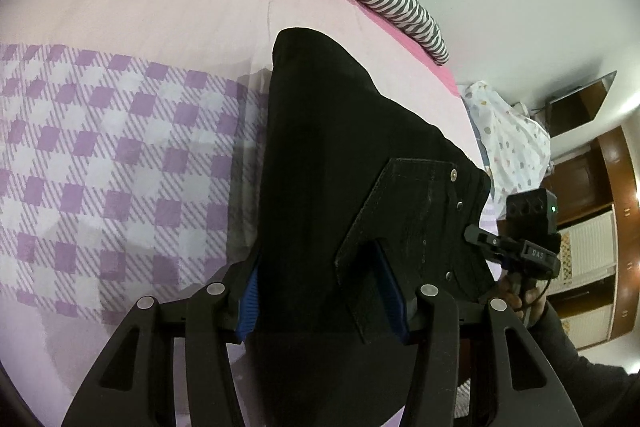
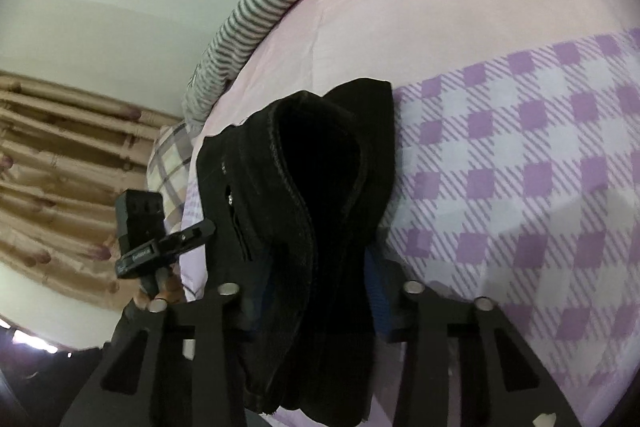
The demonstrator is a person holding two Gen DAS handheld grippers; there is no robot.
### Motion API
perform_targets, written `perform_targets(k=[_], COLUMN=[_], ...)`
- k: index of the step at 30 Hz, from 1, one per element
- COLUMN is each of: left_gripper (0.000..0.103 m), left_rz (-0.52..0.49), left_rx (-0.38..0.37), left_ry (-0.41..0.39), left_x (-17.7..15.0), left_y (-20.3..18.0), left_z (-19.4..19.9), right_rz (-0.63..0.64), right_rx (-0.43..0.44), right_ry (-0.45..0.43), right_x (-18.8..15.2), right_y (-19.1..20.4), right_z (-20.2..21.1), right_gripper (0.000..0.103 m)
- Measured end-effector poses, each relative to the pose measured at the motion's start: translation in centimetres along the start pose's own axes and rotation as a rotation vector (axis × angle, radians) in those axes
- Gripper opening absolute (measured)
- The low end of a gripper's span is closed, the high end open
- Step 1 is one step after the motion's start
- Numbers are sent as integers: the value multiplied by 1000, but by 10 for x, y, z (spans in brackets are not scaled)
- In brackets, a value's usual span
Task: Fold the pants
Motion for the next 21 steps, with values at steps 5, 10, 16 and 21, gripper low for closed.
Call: perform_targets(k=[5, 10, 16, 21], left_gripper=[49, 49, 48, 48], left_rz=[-24, -26, -46, -48], left_rx=[58, 57, 50, 49], left_ry=[-5, -5, -8, -16], left_x=[2, 2, 0, 0], left_y=[-7, -7, -5, -2], left_z=[-5, -6, -3, -1], right_rz=[50, 73, 158, 91], right_rx=[-86, -94, -44, -3], right_ry=[-45, -5, 58, 62], right_x=[-6, -1, 5, 8], right_y=[12, 10, 8, 10], right_z=[3, 2, 0, -11], right_gripper=[30, 42, 47, 37])
Point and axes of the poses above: each gripper's, at about its wrist camera, not at the fingertips, and z roughly against the way its jaws point, y to its left, x to its top, the point moved 4 cm from there along -z, roughly the way its jaws point, and after that the axes turned 2 degrees about -z, right-handed, at the moved point
